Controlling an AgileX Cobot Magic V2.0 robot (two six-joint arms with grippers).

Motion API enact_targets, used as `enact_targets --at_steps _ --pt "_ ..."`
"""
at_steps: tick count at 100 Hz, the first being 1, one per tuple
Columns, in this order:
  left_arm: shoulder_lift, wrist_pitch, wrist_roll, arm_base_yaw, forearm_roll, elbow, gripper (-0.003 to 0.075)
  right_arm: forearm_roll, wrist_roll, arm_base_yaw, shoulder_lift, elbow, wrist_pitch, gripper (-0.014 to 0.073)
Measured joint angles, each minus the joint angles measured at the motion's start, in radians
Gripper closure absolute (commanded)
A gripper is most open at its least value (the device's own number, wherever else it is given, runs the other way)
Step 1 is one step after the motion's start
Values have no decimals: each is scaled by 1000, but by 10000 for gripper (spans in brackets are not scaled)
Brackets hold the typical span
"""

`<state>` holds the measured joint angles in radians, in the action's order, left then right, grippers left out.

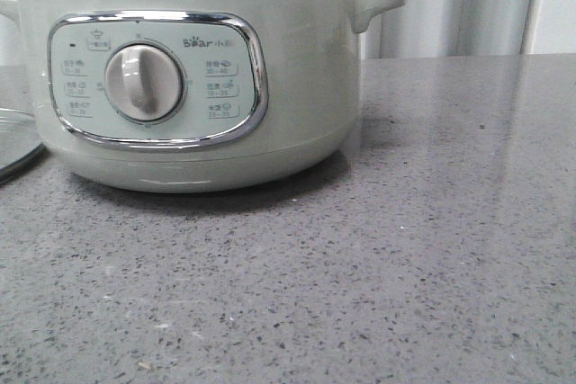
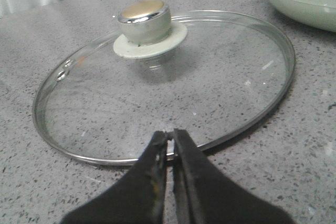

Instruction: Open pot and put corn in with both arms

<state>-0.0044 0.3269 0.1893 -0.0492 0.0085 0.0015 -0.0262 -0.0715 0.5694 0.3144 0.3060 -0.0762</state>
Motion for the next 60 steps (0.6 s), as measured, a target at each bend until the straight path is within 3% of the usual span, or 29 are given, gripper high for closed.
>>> enact_targets --at_steps 23,45,60 --pt "0 0 2 0 0 0 741 -13 0 -171 -72 -108 106 667" --pt "0 0 2 0 0 0 741 -19 30 -425 -152 -303 382 667" --pt "0 0 2 0 0 0 741 -36 86 -579 -239 -318 287 667"
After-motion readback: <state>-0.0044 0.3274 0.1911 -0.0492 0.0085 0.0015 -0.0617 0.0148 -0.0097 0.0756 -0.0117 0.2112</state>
